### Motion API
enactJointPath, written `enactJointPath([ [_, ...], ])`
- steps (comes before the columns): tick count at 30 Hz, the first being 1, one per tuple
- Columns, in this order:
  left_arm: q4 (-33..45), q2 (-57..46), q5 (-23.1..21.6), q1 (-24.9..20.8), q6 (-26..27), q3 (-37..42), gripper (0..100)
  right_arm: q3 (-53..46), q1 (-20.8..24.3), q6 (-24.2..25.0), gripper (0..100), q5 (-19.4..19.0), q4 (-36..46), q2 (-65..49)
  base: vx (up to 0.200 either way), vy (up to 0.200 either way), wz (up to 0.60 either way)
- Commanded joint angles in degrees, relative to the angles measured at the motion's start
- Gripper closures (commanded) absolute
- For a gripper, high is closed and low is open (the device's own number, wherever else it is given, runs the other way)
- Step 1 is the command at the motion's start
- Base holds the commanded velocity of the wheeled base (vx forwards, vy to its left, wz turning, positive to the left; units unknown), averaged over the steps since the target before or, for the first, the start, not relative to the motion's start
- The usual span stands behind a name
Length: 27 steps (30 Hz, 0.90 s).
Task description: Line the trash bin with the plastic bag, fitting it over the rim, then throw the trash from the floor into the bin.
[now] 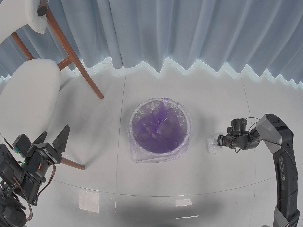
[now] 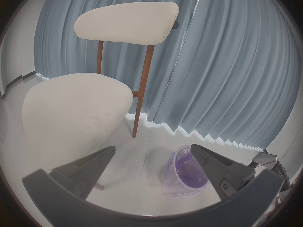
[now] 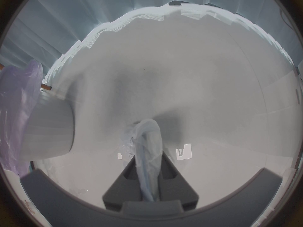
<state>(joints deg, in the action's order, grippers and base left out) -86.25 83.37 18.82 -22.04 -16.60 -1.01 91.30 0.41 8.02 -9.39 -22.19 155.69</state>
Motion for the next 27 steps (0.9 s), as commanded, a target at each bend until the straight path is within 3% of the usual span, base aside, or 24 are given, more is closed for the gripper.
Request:
enactJointPath([
  [1, -0.1, -1.0, -0.2, -0.1, -0.2, 1.0, 0, -4.7, -1.6, 0.4, 100, 1.2, -1.2, -6.6, 0.0, 0.0, 0.0],
  [8, -0.1, -4.3, 0.0, 0.7, -1.2, 1.0, 0, -18.7, -4.0, 0.5, 100, 1.2, -2.6, -21.4, 0.0, 0.0, 0.0],
  [10, 0.0, -6.4, 0.1, 0.8, -1.3, 1.0, 0, -34.3, -4.5, 0.5, 100, 1.3, -7.5, -34.1, 0.0, 0.0, 0.0],
  [16, -0.1, -8.0, 0.2, 0.8, -1.5, 1.0, 0, -56.6, -5.2, 0.1, 100, 1.2, -13.8, -56.5, 0.0, 0.0, 0.0],
  [24, 1.8, -12.2, 0.3, 3.7, -1.9, 1.0, 0, -68.3, -4.7, -0.1, 100, 0.8, -13.8, -77.0, 0.0, 0.0, 0.0],
  [27, 11.3, -18.4, 2.1, 5.4, -2.4, 1.0, 0, -72.2, -1.9, -1.4, 100, -1.4, -13.8, -85.0, 0.0, 0.0, 0.0],
])
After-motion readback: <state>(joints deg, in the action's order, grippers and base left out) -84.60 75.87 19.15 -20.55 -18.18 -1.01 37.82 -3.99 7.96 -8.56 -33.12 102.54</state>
